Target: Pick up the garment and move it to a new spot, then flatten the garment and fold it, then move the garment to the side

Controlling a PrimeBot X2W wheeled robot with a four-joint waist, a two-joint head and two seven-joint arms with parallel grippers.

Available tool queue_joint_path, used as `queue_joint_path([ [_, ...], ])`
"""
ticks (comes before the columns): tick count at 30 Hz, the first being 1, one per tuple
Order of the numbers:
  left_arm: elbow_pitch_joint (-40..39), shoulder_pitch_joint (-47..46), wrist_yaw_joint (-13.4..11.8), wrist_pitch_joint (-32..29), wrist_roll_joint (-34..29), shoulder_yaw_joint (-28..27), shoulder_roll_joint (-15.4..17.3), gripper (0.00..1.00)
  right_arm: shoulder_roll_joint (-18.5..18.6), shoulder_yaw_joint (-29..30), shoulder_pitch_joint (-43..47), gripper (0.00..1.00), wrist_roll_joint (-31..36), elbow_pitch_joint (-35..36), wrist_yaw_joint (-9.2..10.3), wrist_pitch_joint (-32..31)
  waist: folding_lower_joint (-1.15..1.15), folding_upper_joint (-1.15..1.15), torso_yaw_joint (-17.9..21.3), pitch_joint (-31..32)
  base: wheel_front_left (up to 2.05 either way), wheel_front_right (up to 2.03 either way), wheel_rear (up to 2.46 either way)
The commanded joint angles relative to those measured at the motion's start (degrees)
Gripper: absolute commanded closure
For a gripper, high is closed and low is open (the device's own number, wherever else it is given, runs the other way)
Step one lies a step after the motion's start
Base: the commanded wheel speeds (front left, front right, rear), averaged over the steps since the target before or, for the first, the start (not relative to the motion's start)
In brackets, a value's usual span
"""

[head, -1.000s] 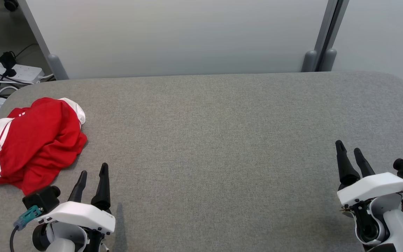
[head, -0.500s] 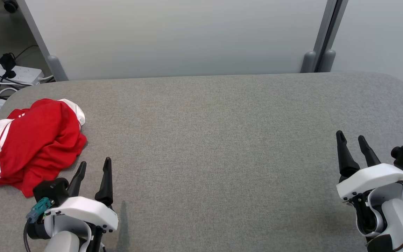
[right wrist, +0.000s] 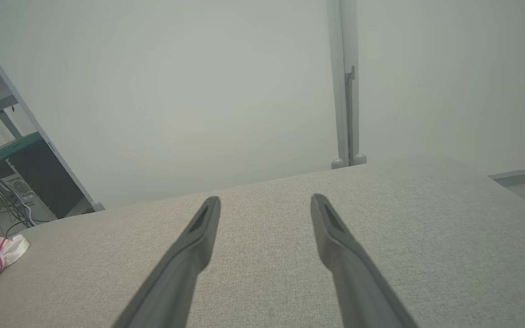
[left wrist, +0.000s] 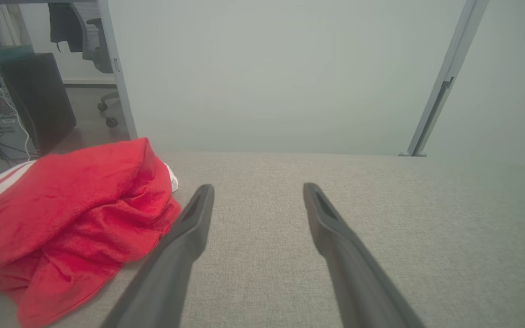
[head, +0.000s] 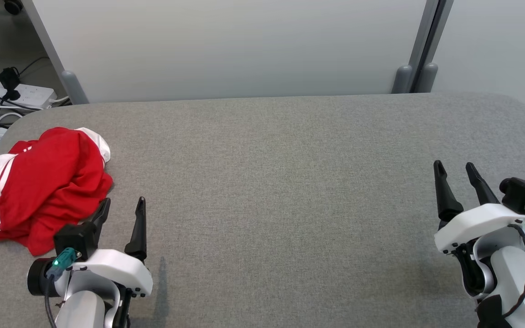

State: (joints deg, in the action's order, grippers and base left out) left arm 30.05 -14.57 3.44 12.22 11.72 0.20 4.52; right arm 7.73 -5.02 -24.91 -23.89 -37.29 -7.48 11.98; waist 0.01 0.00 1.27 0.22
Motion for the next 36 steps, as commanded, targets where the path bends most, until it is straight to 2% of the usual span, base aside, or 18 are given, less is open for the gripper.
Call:
queue_joint_path([
  [1,-1.1,-3.6,-0.8,0.9,-2.4,-1.3,1.2,0.0,0.6,-1.6,-2.8,0.0,2.0,0.8,-0.01,1.2,0.0,0.0,-0.1,0.0,0.0,0.0,0.0],
  [11,-0.1,-4.7,-2.0,2.8,-9.6,-2.6,1.4,0.0,1.1,-1.5,-4.8,0.0,9.0,-0.9,-0.01,3.0,0.0,0.0,-0.1,0.1,0.0,0.0,0.0],
  [29,-0.1,-3.9,-2.0,2.8,-9.1,-4.5,0.6,0.0,0.6,-0.3,-4.1,0.0,9.4,-0.9,-0.01,3.0,0.0,0.0,-0.7,0.6,0.0,0.0,0.0],
  [36,-0.6,-3.6,-2.3,2.8,-9.0,-5.2,0.1,0.0,0.4,-0.6,-3.9,0.0,8.3,-0.6,-0.01,3.0,0.0,0.0,-3.9,0.8,0.0,0.0,0.0],
])
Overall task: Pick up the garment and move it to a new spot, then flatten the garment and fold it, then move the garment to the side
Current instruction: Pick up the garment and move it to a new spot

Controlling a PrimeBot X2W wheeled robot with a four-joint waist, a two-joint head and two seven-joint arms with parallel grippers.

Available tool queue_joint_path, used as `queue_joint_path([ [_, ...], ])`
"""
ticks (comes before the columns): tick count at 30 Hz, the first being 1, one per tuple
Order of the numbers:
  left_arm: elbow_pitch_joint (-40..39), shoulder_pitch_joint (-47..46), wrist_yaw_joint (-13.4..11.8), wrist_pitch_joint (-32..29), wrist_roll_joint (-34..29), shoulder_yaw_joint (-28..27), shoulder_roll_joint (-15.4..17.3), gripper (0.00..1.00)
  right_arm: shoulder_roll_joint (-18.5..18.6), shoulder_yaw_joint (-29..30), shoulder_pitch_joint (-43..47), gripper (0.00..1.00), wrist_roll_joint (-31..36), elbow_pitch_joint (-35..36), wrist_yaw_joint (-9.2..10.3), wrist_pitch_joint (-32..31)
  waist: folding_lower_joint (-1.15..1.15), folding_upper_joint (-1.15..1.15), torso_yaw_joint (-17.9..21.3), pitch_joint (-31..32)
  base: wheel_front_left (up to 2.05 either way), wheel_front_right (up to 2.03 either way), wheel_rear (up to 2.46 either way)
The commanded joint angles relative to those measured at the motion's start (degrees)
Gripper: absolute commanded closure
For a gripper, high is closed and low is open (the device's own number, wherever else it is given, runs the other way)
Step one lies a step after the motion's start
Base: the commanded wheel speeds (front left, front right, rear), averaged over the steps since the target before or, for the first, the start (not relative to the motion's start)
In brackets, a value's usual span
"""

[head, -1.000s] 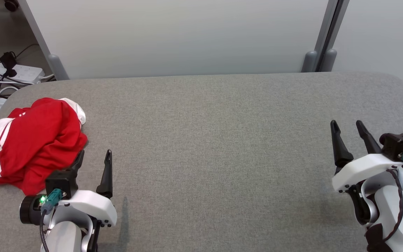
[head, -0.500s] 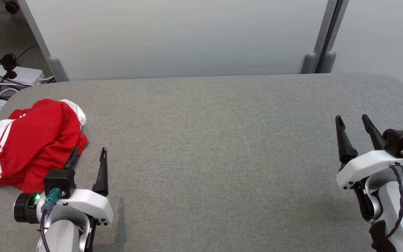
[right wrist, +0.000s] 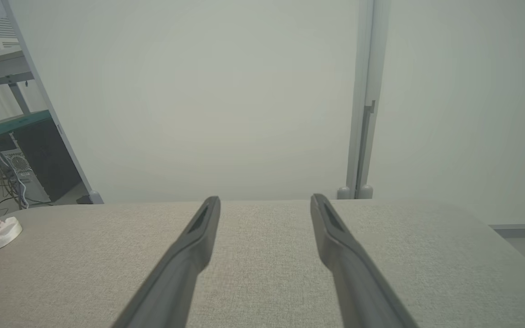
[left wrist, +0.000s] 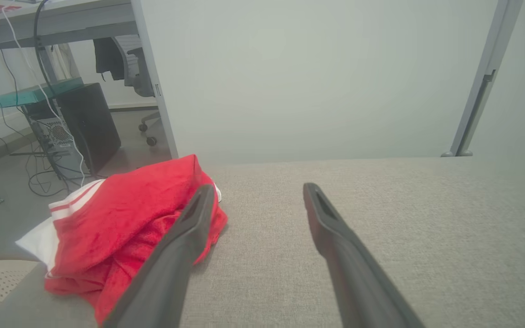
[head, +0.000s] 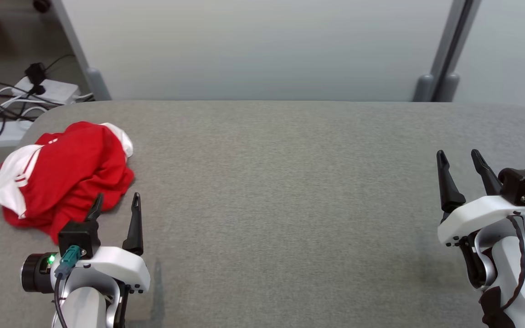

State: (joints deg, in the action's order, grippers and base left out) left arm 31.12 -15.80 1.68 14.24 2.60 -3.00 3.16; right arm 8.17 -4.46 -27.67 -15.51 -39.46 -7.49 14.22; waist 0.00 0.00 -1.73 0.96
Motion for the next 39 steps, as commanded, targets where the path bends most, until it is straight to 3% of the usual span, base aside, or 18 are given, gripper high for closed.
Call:
queue_joint_path([
  [1,-1.8,-2.3,-0.6,0.8,0.0,-1.9,1.4,0.0,0.1,-1.3,-1.1,0.0,-0.2,1.5,0.0,0.8,0.0,0.0,-1.8,0.0,0.0,0.0,0.0],
  [19,-1.4,-1.7,0.9,0.8,0.6,-4.2,1.6,0.0,-1.5,-4.1,-1.1,0.0,-0.4,2.3,0.0,0.8,0.0,0.0,-22.6,-2.0,0.0,0.0,0.0],
  [25,-0.9,-2.1,1.3,0.8,1.1,-5.0,1.3,0.0,-1.8,-5.3,-1.8,0.0,-0.1,1.9,0.0,0.8,0.0,0.0,-23.2,-3.3,0.0,0.0,0.0],
  [30,2.5,-5.1,3.9,0.8,4.1,-5.7,1.2,0.0,-1.4,-6.4,-2.8,0.0,-0.2,1.5,0.0,0.8,0.0,0.0,-21.6,-5.0,0.0,0.0,0.0],
  [39,13.3,-17.5,5.6,0.6,6.9,-4.1,6.1,0.0,-0.8,-7.9,-5.2,0.0,-0.4,1.7,0.0,0.8,0.0,0.0,-17.8,-9.1,0.0,0.0,0.0],
])
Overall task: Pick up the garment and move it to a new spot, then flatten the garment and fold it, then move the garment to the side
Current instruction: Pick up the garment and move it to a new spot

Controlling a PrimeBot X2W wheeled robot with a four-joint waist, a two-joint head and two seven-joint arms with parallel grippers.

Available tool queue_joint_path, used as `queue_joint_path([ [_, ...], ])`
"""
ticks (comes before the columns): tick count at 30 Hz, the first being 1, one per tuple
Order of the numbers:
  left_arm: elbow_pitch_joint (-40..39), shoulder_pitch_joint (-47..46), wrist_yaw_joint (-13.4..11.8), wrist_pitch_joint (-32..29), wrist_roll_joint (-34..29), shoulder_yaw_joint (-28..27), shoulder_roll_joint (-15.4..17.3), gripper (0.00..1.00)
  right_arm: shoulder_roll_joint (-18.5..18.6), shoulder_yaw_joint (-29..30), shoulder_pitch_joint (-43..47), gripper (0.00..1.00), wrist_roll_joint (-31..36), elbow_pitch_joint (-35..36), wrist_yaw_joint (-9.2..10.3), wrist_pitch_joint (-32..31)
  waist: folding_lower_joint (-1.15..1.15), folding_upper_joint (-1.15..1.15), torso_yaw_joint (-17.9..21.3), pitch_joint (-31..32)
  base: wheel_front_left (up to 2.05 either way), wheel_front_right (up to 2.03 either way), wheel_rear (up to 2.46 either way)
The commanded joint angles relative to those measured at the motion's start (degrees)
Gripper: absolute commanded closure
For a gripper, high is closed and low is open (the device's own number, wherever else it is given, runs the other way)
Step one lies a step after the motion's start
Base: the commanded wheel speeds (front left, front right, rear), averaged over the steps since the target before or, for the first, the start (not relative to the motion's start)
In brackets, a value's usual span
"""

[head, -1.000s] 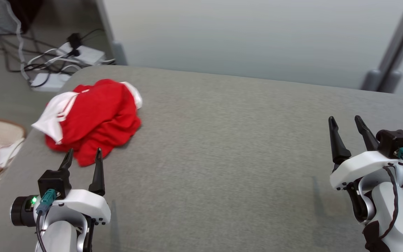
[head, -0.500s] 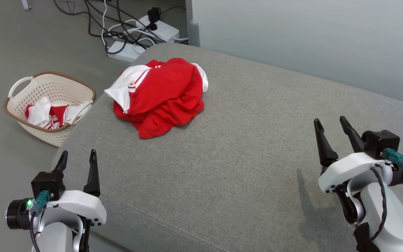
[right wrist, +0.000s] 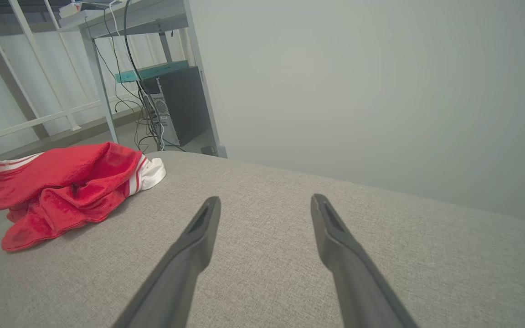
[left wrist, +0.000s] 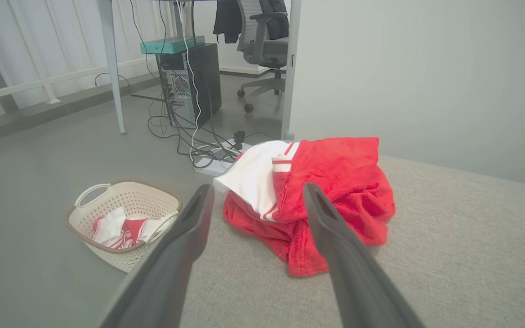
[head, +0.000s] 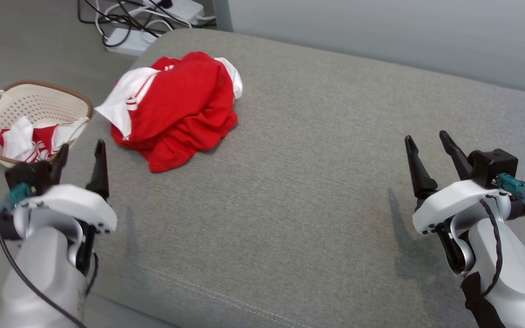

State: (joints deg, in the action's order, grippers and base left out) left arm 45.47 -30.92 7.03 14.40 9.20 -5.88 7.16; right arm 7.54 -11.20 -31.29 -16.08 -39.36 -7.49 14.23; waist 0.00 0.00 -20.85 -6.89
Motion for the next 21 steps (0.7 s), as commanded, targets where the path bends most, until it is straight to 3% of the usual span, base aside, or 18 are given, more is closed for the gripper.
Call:
queue_joint_path([
  [1,0.5,-4.3,0.3,0.0,0.7,-0.8,2.8,0.0,-0.2,-1.4,-2.0,0.0,0.2,1.7,0.0,0.8,0.0,0.0,1.8,-1.9,0.0,0.0,0.0],
  [10,8.4,-18.2,0.4,-5.3,8.7,6.0,9.8,0.0,0.0,-2.5,-5.3,0.0,1.2,3.0,0.0,0.8,0.0,0.0,6.6,-7.6,0.0,0.0,0.0],
  [21,12.8,-24.7,0.5,-10.2,18.0,11.4,17.4,0.0,0.1,-3.3,-8.3,0.0,2.0,4.5,0.0,0.8,0.0,0.0,12.2,-13.4,0.0,0.0,0.0],
])
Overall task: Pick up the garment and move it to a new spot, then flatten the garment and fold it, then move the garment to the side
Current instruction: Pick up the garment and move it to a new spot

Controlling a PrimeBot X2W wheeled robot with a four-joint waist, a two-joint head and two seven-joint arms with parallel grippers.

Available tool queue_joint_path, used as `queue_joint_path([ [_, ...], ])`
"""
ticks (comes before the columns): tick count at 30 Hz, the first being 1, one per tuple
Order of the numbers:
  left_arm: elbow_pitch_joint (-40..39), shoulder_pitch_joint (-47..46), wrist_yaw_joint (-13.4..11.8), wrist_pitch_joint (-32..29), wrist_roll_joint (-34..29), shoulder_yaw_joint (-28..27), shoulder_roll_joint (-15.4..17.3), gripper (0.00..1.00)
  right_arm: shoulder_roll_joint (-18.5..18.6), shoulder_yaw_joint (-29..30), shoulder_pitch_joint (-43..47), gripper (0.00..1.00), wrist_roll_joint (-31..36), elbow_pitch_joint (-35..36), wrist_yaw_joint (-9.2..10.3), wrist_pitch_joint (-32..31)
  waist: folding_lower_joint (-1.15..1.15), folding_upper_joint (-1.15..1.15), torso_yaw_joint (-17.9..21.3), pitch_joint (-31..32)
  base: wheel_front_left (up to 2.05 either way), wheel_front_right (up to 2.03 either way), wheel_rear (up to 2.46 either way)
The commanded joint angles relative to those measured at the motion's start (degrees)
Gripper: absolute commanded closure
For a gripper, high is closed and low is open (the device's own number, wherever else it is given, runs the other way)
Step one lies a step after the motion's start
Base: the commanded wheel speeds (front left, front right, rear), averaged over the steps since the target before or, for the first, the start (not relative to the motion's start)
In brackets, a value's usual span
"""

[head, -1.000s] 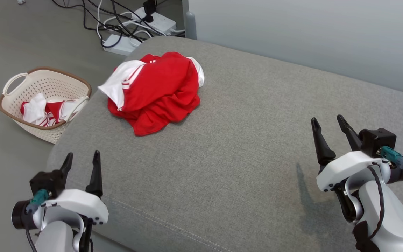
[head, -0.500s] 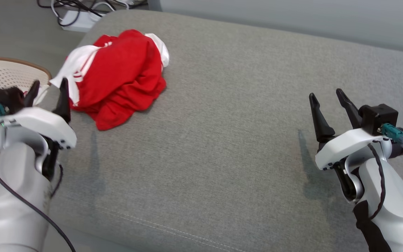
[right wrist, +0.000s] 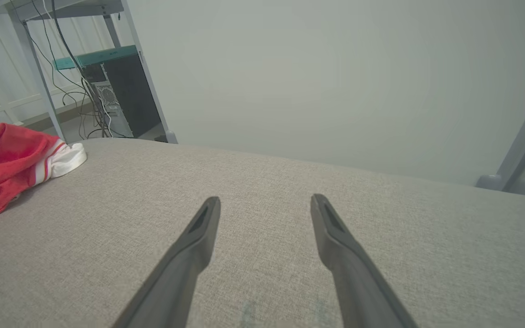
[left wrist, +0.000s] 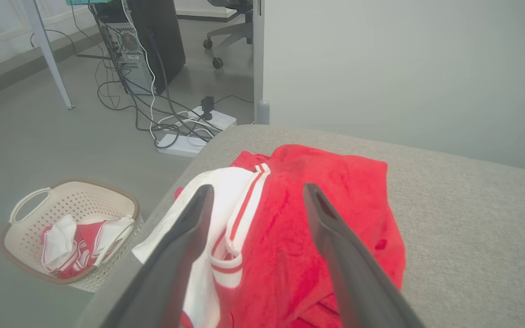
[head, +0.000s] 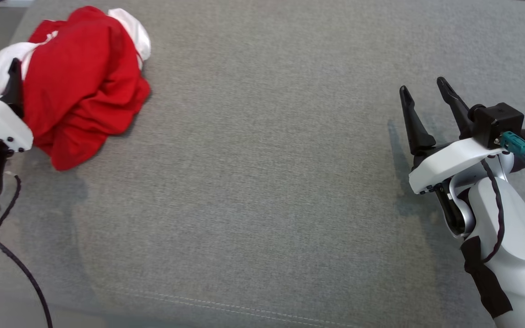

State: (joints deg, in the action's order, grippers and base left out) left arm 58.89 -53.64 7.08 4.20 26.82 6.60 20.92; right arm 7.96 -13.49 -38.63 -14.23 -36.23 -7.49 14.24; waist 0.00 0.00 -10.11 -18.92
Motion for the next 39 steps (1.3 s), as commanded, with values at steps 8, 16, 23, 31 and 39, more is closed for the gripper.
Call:
queue_joint_path([
  [8,5.5,-3.4,0.4,-2.2,2.2,-0.1,7.4,0.0,-0.4,-0.7,-0.7,0.0,0.3,2.2,0.0,0.8,0.0,0.0,4.4,-3.6,0.0,0.0,0.0],
  [16,9.0,-4.5,0.4,-2.4,3.9,-0.5,8.0,0.19,0.2,-0.4,-0.7,0.0,0.1,2.4,0.0,0.8,0.0,0.0,5.2,-4.6,0.0,0.0,0.0],
  [23,7.1,-5.6,0.4,0.2,2.6,2.8,7.6,1.0,0.0,0.9,0.0,0.0,-0.1,2.4,0.0,0.8,0.0,0.0,4.6,-2.6,0.0,0.0,0.0],
  [31,0.5,-8.8,0.4,5.6,0.8,7.4,8.5,1.0,-1.0,1.3,1.5,0.0,-0.6,2.1,0.0,0.8,0.0,0.0,4.3,0.8,0.0,0.0,0.0],
  [39,-14.4,-15.1,0.4,8.0,2.2,15.4,4.9,1.0,-1.7,1.7,3.6,0.0,-1.6,1.8,0.0,0.8,0.0,0.0,5.4,4.9,0.0,0.0,0.0],
])
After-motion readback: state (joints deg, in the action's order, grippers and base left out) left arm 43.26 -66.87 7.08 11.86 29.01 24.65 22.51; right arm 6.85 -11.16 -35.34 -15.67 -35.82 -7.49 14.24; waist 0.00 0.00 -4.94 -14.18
